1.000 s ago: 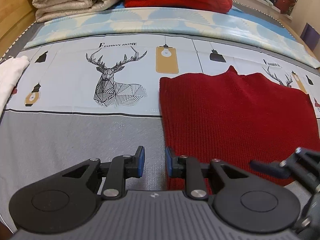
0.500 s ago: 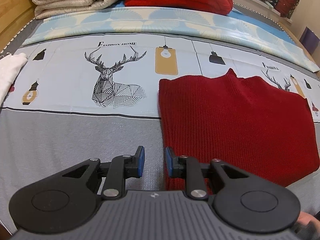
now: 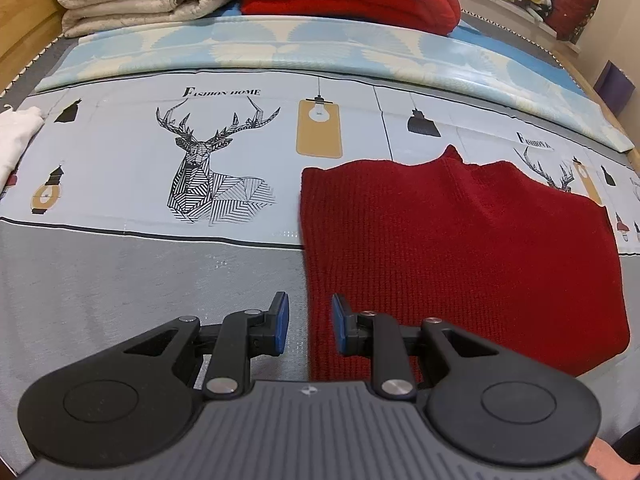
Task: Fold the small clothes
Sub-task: 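Pinch the red sweater's hem end with the right tool while the left tool pinches it too, then lift the hem end with both tools and fold it over toward the collar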
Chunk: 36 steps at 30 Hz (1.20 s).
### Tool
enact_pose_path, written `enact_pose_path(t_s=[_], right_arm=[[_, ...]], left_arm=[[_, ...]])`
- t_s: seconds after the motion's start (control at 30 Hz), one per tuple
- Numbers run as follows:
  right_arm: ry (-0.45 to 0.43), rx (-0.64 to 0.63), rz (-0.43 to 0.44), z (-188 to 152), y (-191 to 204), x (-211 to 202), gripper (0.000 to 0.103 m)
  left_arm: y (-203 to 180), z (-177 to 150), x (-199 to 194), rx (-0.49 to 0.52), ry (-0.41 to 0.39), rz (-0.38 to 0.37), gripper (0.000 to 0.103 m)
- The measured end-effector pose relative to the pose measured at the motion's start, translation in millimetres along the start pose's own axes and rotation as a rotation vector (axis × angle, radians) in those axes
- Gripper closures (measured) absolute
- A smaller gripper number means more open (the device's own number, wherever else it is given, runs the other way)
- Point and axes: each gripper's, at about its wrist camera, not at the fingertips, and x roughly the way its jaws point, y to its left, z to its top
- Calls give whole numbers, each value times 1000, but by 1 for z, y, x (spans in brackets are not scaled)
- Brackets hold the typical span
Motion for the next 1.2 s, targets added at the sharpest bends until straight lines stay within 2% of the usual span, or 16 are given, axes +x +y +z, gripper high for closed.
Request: enact_pose_path(t_s=[0.07,0.13,0.23,0.3,0.4,0.47,0.6,0.7,0.87,0.97,1.07,1.17,1.2], right_arm=[[0,11,10,0,-3,-1,53],[-7,25,22,2,-7,0,68],[-27,107,38,7,-22,-6,83],[-60,178,36,9,-36,-20,87],[-122,265,17,7,-57,-45,87],[-162,320,9,1,-71,-60,88],[-218,338,-15,-15,-85,-85,88],[-232,372,0,-27,-95,-95,88],[-254,373,24,-37,-98,-107,88],[-265,367,37,-41,-97,-114,88],[-271,372,52,-44,-98,-119,88],[-271,379,65,-46,-102,-118,88],[-271,379,70,-46,-103,-117,88]], left_arm=[[-1,0,0,-2,0,-3,77],[0,1,1,-16,5,-14,74],[3,4,5,-63,26,-50,67],[8,6,10,-116,53,-95,44],[10,10,17,-184,82,-145,25],[9,11,24,-227,111,-194,16],[2,12,45,-309,207,-342,14],[-5,13,53,-332,212,-426,14],[-11,11,74,-356,261,-432,16],[-17,12,86,-344,273,-458,17],[-22,11,96,-317,302,-445,21],[-24,13,102,-309,310,-432,33],[-24,13,103,-311,309,-431,42]])
